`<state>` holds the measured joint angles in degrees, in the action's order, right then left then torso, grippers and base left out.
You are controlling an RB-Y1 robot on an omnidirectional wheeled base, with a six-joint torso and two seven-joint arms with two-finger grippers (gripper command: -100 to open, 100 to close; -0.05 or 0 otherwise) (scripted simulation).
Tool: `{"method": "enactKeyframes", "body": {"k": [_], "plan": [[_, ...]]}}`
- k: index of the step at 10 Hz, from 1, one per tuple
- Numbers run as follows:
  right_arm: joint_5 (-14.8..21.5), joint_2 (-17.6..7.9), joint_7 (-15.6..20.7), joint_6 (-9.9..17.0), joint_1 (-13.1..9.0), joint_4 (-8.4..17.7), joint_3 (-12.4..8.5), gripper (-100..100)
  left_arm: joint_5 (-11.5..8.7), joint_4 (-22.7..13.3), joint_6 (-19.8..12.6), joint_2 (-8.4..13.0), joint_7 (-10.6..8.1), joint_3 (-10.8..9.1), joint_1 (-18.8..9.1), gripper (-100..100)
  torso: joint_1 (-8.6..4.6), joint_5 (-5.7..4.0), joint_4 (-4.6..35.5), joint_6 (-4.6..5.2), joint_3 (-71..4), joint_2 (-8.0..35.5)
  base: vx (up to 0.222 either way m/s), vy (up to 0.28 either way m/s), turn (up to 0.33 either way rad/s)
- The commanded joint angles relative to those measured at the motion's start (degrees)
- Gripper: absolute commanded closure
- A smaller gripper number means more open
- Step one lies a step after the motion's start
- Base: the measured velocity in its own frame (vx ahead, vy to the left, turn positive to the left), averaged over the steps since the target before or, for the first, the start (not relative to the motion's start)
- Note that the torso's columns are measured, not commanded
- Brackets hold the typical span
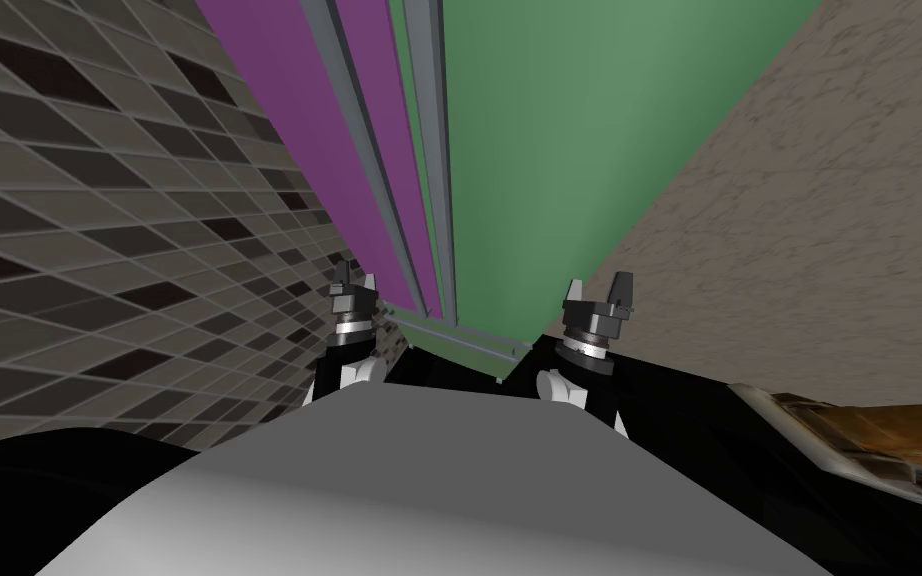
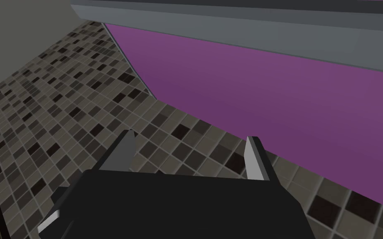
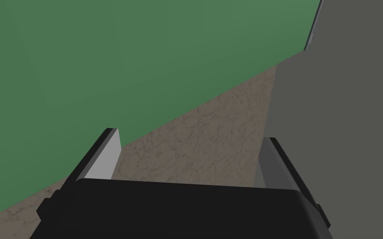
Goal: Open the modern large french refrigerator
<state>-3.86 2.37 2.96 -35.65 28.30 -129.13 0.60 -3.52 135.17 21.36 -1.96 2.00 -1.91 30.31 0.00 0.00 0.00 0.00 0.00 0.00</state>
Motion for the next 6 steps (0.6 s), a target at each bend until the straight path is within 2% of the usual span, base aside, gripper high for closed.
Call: {"method": "enactKeyframes", "body": {"k": [1,6], "plan": [[0.00,0.00,0.00,0.00,0.00,0.00,0.00,0,0.00,0.00,0.00,0.00,0.00,0.00,0.00,0,0.00,0.00,2.35,0.00,-4.67,2.32,0.000,0.000,0.000],[0.00,0.00,0.00,0.00,0.00,-0.01,0.00,0,0.00,0.01,0.00,0.00,0.00,0.00,0.00,0,0.00,0.00,22.68,0.00,-45.36,22.69,0.000,0.000,0.000]]}}
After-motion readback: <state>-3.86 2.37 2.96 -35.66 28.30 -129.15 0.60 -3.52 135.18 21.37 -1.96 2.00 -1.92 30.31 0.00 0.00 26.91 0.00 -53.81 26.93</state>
